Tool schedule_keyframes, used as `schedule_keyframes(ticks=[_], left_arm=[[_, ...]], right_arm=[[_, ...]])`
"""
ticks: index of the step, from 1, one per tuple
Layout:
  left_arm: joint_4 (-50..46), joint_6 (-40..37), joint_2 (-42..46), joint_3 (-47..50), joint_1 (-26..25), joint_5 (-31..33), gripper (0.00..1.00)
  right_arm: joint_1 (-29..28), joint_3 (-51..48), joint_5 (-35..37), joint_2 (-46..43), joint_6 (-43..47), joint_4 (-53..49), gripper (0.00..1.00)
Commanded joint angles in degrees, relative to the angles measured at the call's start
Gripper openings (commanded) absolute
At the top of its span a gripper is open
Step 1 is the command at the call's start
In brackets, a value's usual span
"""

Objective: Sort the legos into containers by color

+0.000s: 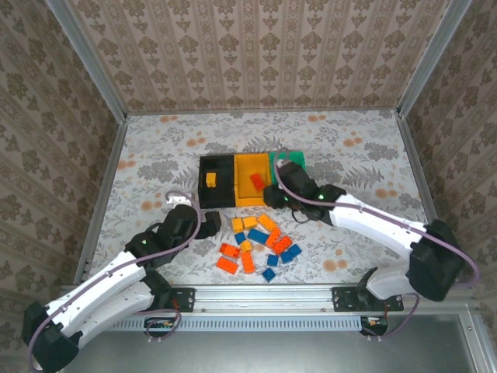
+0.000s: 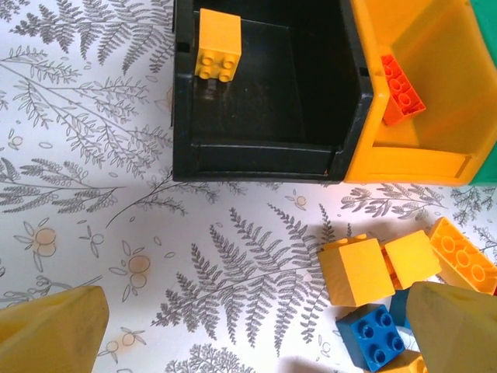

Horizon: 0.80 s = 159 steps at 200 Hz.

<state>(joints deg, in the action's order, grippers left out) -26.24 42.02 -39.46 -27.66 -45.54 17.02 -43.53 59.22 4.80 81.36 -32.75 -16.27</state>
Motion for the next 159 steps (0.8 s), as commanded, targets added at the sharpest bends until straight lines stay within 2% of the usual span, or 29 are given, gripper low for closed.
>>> schedule_keyframes(ticks=[1,49,73,85,92,106,118,139,159], left_arm=[[-4.0,2.3,3.1,1.5,0.5,1.1,1.0],[-6.3,2.3,7.8,3.1,0.9,0.0,1.0],[-6.8,2.1,7.8,2.9,1.1,-0.4,1.0],[-6.7,2.0,7.8,3.0,1.2,-0.7,1.0],[-6.4,1.8,7.7,3.0,1.2,-1.0,1.0],[-6.0,1.4,7.6,3.1,1.3,-1.3,1.0],[-5.4,0.8,7.2,3.1,1.3,-1.8,1.0],[-3.9,-0.3,5.7,2.9,1.3,-2.9,1.0],[-1.2,-2.3,2.9,2.6,1.3,-6.2,1.0]], right_arm=[[-1.0,8.1,-6.0,8.3,2.4,2.2,0.31],[-1.2,29.5,-11.1,28.3,1.5,2.4,0.31],[-0.9,37.9,-10.3,36.3,1.5,0.3,0.31],[-0.5,40.9,-10.4,39.2,0.7,-0.5,0.36],[-0.1,42.2,-10.6,40.6,0.1,-0.7,0.43],[0.5,43.8,-10.9,41.9,-0.5,-0.8,0.57],[0.9,44.1,-11.0,41.7,-0.5,-0.8,0.62],[1.1,42.2,-10.2,38.5,-0.2,0.0,0.65],[1.1,35.8,-9.1,32.6,0.2,2.6,0.66]])
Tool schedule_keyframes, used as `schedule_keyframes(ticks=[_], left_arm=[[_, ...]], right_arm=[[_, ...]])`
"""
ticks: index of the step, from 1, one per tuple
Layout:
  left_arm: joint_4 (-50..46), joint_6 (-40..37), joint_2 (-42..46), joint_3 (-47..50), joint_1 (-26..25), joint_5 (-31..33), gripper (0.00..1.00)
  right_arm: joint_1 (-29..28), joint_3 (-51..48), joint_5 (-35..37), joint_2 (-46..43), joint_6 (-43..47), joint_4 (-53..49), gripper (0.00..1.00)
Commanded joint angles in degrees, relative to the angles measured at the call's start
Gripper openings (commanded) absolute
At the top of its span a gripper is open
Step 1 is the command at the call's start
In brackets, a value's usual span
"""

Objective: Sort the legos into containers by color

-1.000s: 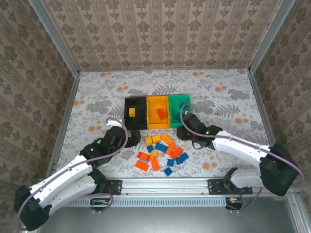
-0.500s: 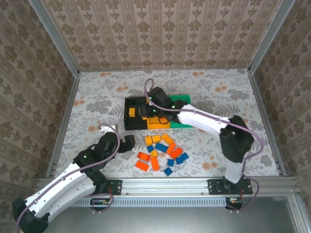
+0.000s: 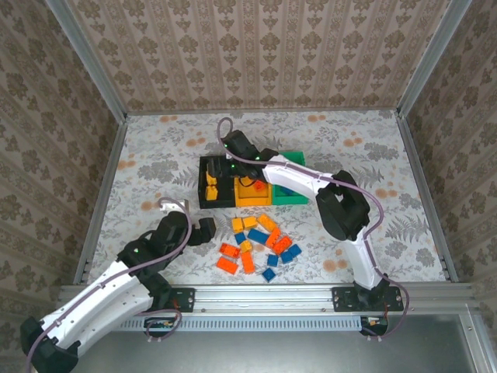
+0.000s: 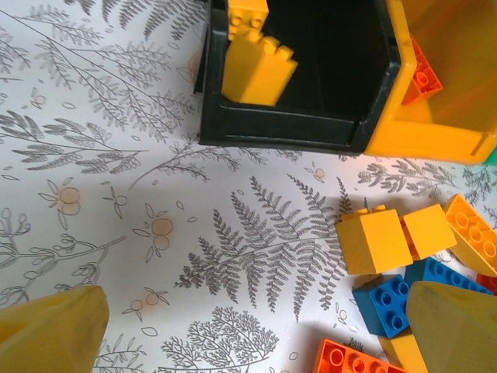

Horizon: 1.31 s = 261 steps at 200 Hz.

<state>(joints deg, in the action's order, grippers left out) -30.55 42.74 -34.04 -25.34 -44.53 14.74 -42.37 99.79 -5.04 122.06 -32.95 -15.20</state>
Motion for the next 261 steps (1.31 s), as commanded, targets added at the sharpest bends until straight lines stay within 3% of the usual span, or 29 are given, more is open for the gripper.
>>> schedule_keyframes(ticks=[1,44,74,94,163,200,239,261], left_arm=[[3.2,-3.1,-2.7,0.2,0.4,-4.2,1.0],[7.3,-5.2,-16.0,-1.6,-1.8,-13.4,1.0],[8.9,-6.8,-24.3,-3.6,-7.1,-11.0,0.99],[11.6,-7.3,-28.5,-5.2,-7.7,-8.7,0.94],[18.3,-10.0,-42.2,-11.4,-5.3,-5.7,0.91],[19.8,-10.3,-47.4,-13.0,-4.1,-5.2,0.8],[17.6,-8.2,-46.5,-11.8,-3.9,-3.3,0.64],[15.9,-8.0,-45.6,-11.4,-3.7,-3.1,0.67]], right_arm=[[-0.1,-5.2,0.8,-8.4,0.4,1.7,0.66],[0.3,-22.2,3.2,-21.0,0.6,5.1,0.68],[1.1,-31.9,4.6,-27.8,0.0,6.4,0.68],[1.6,-36.0,4.7,-31.3,-0.6,7.2,0.68],[2.8,-42.4,6.6,-39.5,0.1,6.5,0.69],[3.4,-44.4,6.8,-41.9,0.0,6.7,0.69],[3.8,-45.3,6.9,-45.1,0.3,6.8,0.69],[3.8,-45.7,6.6,-45.6,0.2,7.3,0.7]])
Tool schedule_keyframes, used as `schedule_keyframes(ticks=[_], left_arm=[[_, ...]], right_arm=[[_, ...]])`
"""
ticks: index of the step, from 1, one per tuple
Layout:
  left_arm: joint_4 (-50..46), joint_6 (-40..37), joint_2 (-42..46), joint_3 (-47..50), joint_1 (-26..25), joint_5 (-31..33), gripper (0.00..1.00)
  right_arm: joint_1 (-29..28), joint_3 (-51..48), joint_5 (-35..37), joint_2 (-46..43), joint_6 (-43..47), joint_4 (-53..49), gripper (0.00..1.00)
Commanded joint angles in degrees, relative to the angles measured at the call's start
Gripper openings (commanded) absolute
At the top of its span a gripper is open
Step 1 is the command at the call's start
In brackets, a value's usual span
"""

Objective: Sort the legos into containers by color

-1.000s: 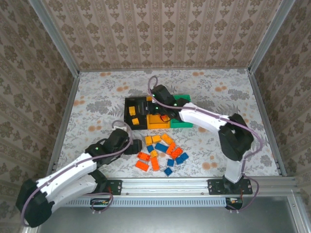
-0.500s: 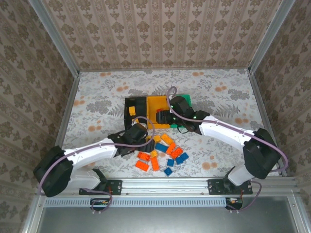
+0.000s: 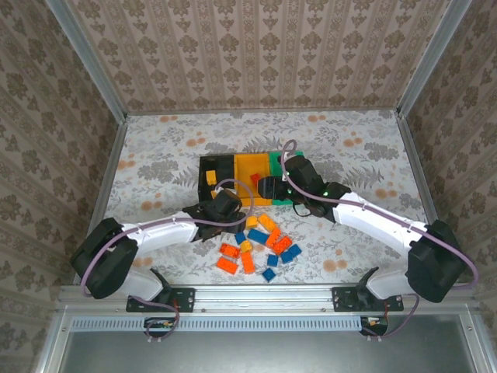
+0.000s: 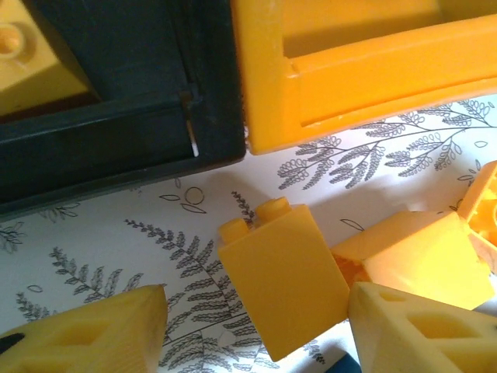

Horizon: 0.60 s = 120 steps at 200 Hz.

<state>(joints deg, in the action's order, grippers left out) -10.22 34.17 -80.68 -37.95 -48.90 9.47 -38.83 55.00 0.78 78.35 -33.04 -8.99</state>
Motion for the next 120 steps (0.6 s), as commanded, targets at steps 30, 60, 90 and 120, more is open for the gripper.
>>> schedule_keyframes(ticks=[30,60,90,120], left_arm=[[-7.0,1.8,4.3,2.5,0.8,4.2,0.66],[-8.8,1.4,8.5,3.6,0.9,3.8,0.67],[-7.4,0.9,10.3,1.9,-1.1,2.3,0.73],[-5.8,-0.5,6.8,0.1,-1.4,2.6,0.78]], right_arm=[[0.2,-0.9,0.4,-1.9,0.1,1.3,0.7],[0.3,-1.5,0.5,-2.2,0.1,1.4,0.7],[0.4,-1.6,0.8,-2.3,0.1,1.5,0.7],[0.6,-1.9,1.1,-2.9,0.1,1.3,0.7]])
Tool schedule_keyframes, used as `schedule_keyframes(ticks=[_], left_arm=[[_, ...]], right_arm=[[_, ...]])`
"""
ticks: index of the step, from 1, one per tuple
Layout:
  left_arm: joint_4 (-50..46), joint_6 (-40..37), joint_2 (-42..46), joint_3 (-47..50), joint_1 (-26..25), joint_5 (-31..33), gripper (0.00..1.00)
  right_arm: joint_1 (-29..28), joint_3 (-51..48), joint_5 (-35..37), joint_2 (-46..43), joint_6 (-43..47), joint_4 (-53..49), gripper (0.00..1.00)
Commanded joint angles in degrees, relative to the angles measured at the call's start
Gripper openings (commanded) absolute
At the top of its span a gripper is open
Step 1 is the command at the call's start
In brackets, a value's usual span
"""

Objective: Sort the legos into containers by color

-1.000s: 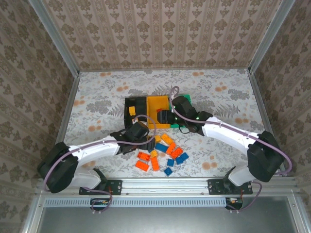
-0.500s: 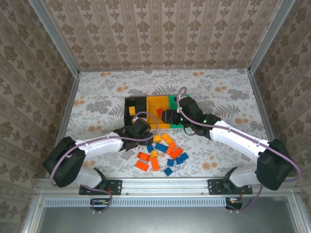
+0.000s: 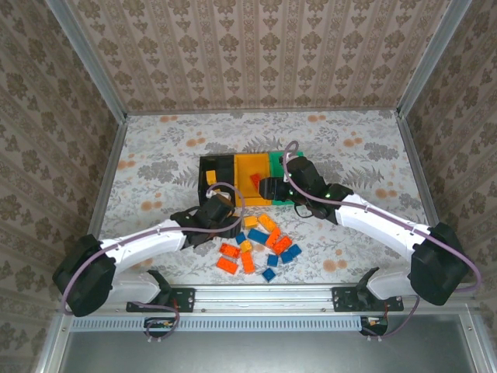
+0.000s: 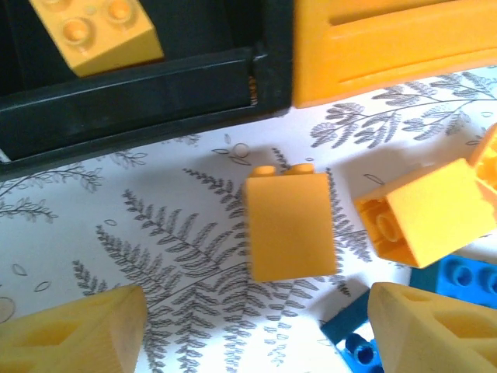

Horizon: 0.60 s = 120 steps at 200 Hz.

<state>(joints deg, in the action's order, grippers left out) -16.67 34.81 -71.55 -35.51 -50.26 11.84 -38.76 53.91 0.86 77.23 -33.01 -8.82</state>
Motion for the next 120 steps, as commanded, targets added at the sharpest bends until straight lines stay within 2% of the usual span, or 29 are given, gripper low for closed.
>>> schedule_keyframes(ticks=[1,43,91,107,120], left_arm=[[0.7,-1.1,-2.6,-2.4,0.0,0.2,0.78],[4.7,-2.5,-10.5,-3.9,0.8,1.3,0.77],[7.3,-3.2,-16.3,-4.6,1.0,2.1,0.57],[8.2,-3.5,-16.5,-4.2,1.0,2.2,0.57],[8.9,-3.9,-17.0,-4.2,1.1,2.5,0.61]], right_arm=[[0.5,-0.8,1.0,-1.9,0.1,1.0,0.7],[0.9,-1.9,1.7,-4.1,0.3,0.3,0.7],[1.4,-2.9,2.0,-6.8,0.3,-0.1,0.71],[1.4,-3.4,1.9,-7.3,0.2,-0.1,0.71],[1.4,-3.7,1.9,-7.5,0.1,0.2,0.71]])
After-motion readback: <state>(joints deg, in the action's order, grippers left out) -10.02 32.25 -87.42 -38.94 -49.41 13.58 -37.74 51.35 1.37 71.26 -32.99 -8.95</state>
